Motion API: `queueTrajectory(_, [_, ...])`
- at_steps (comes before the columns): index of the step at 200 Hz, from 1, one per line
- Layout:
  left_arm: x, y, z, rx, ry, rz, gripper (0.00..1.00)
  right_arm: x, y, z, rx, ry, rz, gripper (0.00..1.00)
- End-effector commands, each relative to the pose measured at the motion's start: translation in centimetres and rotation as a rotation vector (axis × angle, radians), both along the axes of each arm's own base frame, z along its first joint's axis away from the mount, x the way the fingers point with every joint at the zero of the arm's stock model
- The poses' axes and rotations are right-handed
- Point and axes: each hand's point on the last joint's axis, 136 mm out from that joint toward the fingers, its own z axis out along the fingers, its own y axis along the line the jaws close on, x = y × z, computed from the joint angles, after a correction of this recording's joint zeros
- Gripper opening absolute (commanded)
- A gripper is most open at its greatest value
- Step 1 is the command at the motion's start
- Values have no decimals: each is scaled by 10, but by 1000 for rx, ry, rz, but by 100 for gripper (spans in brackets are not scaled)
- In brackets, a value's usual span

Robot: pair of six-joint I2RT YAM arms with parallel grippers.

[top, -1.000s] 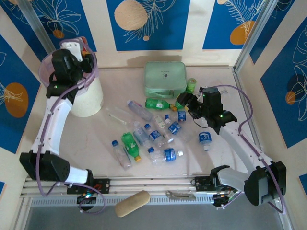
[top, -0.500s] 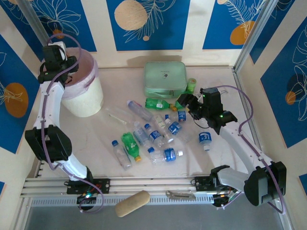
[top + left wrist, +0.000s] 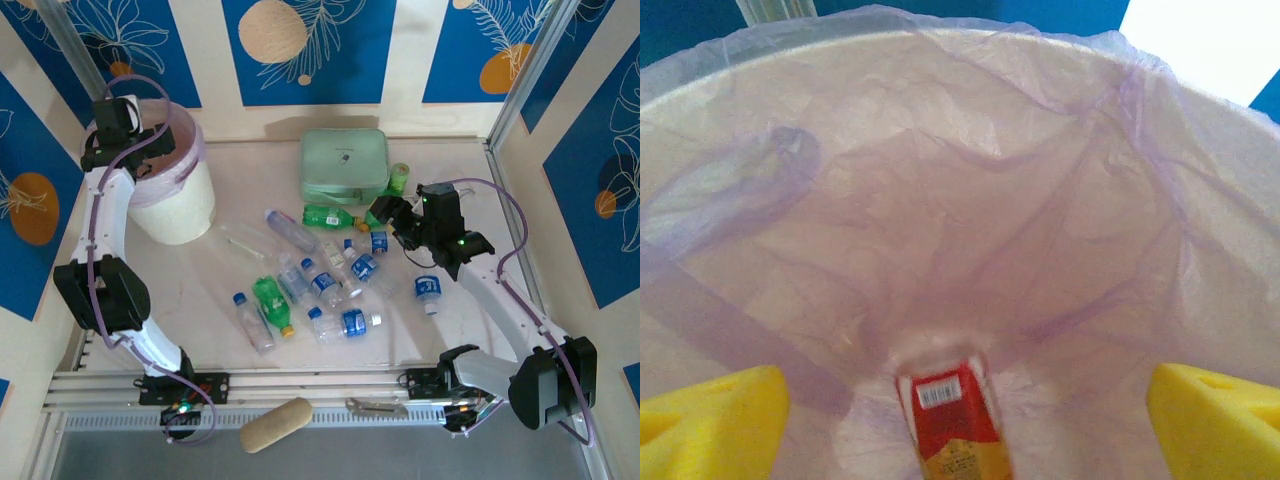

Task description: Put the plastic bottles in the bin

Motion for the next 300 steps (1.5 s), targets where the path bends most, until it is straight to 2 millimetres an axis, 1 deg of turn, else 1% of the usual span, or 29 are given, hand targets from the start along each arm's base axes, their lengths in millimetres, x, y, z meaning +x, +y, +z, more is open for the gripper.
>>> queueTrajectory(1, [-15,-4,50,3,-100,-12,96,-3,1,-5,-9,11,22,77])
queueTrajectory(11, [-19,-7,59,-4,-119,-18,100,-3,2,-5,-6,11,26,77])
queueTrajectory(26, [-27,-12,73,-23,-147,-29,99,-2,5,-5,0,11,36,76])
queueTrajectory(41, [-37,-23,86,-52,-170,-55,99,-3,7,-6,0,13,43,76])
queueTrajectory(56, [-51,-35,96,-67,-184,-79,99,-2,11,-7,2,11,51,77])
queueTrajectory(71, [-70,-50,103,-75,-205,-115,99,-2,13,-7,-2,11,58,77])
queueTrajectory(80, [-83,-60,104,-83,-213,-136,99,-3,14,-8,-6,11,64,77])
queueTrajectory(99, [-115,-78,93,-132,-212,-173,99,-3,14,-10,-13,16,68,77])
queueTrajectory(117, [-146,-95,73,-192,-188,-198,99,-3,15,-15,-16,15,71,77])
queueTrajectory(127, [-161,-104,53,-228,-161,-210,99,-3,17,-17,-17,12,76,78])
queueTrajectory(154, [-197,-131,1,-355,-49,-234,99,-1,23,-17,-17,10,91,90])
queueTrajectory(161, [-205,-139,-10,-368,-13,-256,99,0,24,-17,-17,11,95,93])
queueTrajectory(164, [-209,-142,-14,-366,3,-261,99,0,25,-16,-17,11,98,95])
queueTrajectory(169, [-213,-144,-22,-356,34,-256,99,0,26,-16,-19,13,101,100])
queueTrajectory(186, [-223,-157,-52,-350,121,-275,99,1,30,-15,-35,8,106,99])
queueTrajectory(208, [-231,-181,-97,-443,224,-286,99,0,33,-16,-42,8,108,99])
queueTrajectory(218, [-239,-191,-119,-456,268,-295,99,0,34,-18,-46,12,109,99])
queueTrajectory(232, [-252,-199,-144,-458,321,-282,99,-2,33,-21,-53,25,106,99])
queueTrajectory(241, [-262,-201,-158,-451,356,-260,99,-3,31,-22,-61,31,99,99])
queueTrajectory(266, [-291,-205,-189,-440,456,-212,99,-1,26,-25,-70,38,82,99])
queueTrajectory(282, [-309,-208,-206,-418,528,-187,99,1,27,-27,-63,41,76,99])
queueTrajectory(300, [-323,-213,-220,-374,586,-167,99,2,29,-29,-55,48,78,99])
